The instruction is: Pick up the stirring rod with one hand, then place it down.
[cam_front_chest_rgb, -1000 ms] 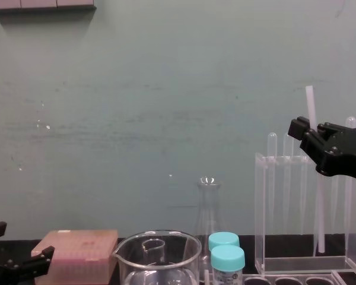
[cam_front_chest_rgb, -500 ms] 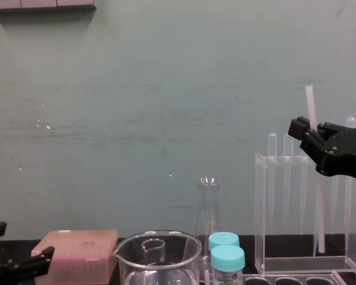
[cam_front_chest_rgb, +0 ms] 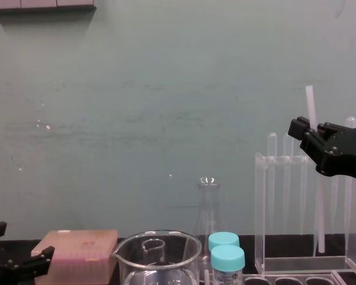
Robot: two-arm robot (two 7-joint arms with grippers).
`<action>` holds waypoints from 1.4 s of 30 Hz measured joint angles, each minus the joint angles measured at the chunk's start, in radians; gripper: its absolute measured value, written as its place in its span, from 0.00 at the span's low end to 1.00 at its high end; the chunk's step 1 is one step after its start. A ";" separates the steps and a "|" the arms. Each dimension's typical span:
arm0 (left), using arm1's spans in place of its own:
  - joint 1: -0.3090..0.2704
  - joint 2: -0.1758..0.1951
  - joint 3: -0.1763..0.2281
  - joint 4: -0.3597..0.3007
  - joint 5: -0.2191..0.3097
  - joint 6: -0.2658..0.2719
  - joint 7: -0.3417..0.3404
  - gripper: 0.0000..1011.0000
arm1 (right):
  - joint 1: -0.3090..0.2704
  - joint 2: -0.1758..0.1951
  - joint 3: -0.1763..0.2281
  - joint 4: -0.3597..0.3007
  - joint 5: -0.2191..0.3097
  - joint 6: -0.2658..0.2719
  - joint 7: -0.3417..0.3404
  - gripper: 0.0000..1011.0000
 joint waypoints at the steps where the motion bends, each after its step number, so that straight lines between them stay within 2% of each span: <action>1: 0.000 0.000 0.000 0.000 0.000 0.000 0.000 0.99 | 0.000 0.000 0.000 0.000 0.000 0.000 0.000 0.07; 42: 0.000 0.000 0.000 0.000 0.000 0.000 0.000 0.99 | 0.000 0.000 0.000 0.000 0.000 0.000 0.000 0.07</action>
